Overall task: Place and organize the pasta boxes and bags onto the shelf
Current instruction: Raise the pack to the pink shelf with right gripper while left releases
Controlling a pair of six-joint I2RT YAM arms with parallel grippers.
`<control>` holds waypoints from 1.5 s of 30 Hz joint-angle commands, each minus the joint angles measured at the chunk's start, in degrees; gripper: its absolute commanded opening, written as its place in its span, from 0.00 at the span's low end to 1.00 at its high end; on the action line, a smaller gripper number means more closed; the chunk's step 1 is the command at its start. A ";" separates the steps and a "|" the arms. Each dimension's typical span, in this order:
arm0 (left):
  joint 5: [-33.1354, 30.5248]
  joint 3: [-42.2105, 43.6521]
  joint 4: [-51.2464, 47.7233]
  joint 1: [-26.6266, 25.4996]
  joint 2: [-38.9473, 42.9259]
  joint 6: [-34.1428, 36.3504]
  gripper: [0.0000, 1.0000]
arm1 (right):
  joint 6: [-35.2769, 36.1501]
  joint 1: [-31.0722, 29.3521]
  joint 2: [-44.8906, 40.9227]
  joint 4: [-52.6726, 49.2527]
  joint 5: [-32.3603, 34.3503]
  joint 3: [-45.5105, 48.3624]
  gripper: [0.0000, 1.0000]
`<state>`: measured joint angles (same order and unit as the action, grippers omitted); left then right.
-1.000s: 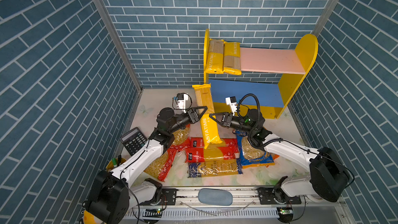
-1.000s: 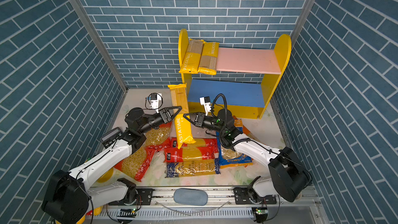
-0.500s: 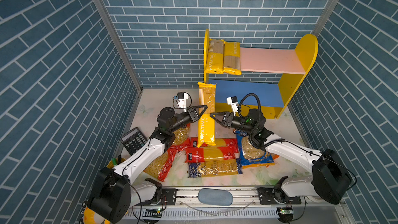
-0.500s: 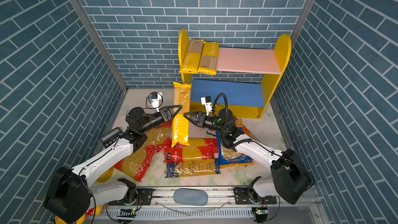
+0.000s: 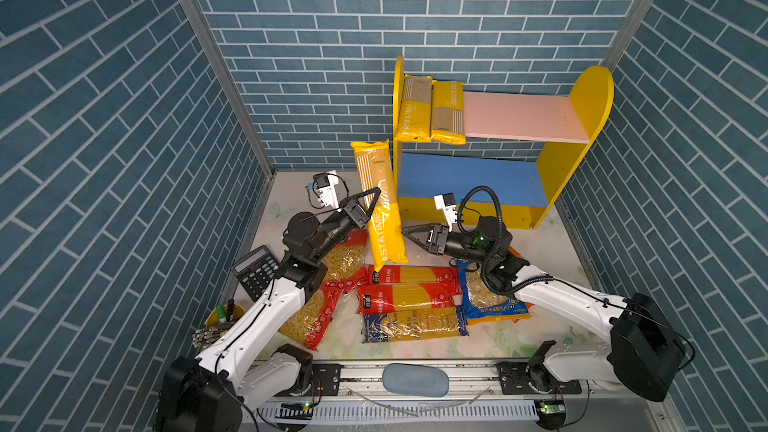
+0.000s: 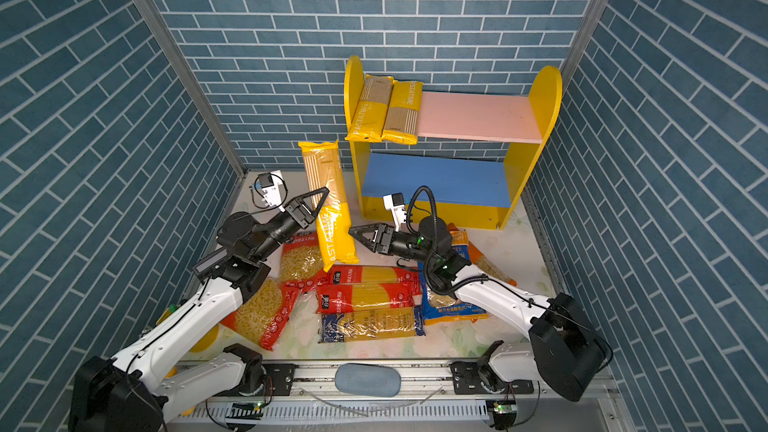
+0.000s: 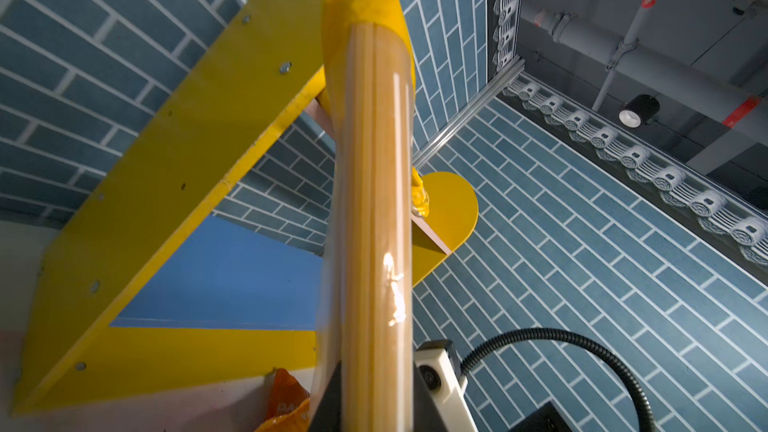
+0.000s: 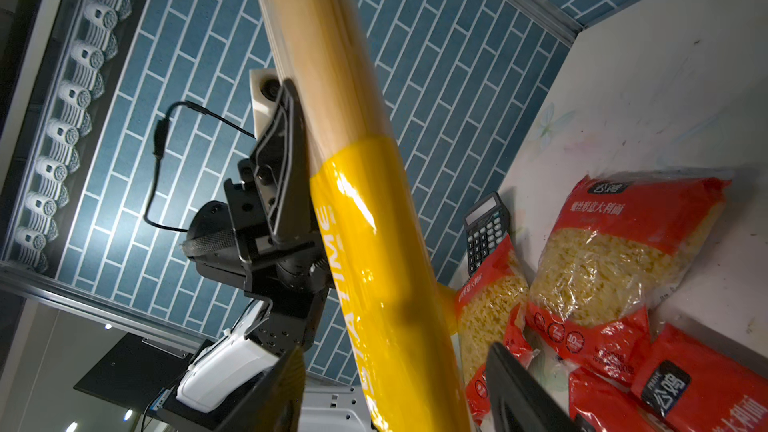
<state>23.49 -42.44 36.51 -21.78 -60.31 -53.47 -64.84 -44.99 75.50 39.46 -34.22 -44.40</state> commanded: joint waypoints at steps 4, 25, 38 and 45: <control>-7.01 -7.20 11.95 1.49 2.19 1.23 0.00 | 1.83 -0.61 -0.03 2.49 0.65 -0.31 0.81; -8.75 -11.40 18.27 1.21 -4.33 -4.18 0.00 | -5.02 -2.58 12.50 22.99 3.37 -12.72 0.77; -8.46 -11.45 16.37 1.26 -4.57 -2.65 0.03 | -0.19 -3.17 11.93 19.03 1.73 -15.60 0.28; -8.90 -10.48 12.98 1.30 -2.63 -1.79 0.41 | 8.03 -2.48 9.16 11.66 0.57 -18.87 0.09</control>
<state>13.85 -51.77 44.88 -20.27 -65.78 -56.75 -61.67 -47.66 87.66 51.40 -33.06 -58.43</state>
